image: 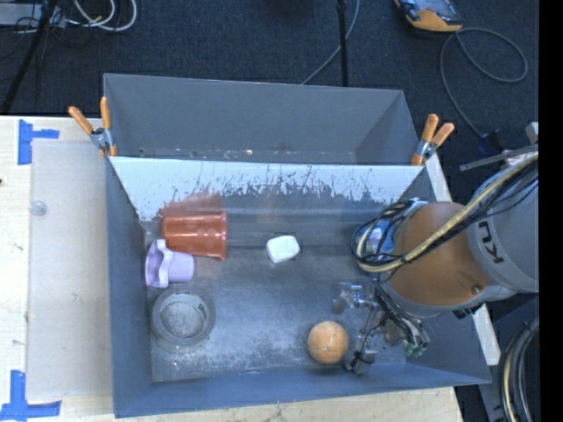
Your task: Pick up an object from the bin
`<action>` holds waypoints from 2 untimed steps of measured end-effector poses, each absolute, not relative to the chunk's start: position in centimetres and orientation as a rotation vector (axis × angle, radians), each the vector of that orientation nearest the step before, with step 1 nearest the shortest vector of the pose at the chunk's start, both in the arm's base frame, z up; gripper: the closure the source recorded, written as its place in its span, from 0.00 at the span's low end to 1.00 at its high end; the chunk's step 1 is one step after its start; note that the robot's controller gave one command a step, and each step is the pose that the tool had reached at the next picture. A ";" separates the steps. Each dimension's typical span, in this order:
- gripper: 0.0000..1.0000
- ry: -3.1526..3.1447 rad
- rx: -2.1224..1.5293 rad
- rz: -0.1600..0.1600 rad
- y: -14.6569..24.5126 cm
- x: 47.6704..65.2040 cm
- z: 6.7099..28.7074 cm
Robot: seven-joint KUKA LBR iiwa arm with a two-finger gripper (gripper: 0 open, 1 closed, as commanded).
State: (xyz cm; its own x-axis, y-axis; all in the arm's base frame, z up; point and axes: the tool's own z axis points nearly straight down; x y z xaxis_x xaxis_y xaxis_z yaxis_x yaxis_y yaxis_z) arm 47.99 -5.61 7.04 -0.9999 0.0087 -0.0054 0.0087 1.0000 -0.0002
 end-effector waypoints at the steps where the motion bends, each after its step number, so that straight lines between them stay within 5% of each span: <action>1: 0.00 3.136 0.012 0.000 -5.6 48.0 7.0; 2: 1.00 3.139 -0.041 0.000 0.5 47.5 6.9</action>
Offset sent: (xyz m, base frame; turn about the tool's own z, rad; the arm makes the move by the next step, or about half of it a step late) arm -0.0045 0.0604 -0.0004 -0.0315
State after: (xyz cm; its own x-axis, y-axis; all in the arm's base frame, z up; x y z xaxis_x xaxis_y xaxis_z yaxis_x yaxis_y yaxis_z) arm 47.50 0.53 6.91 -0.9997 -0.0261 -0.0023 -0.0261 0.9997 0.0001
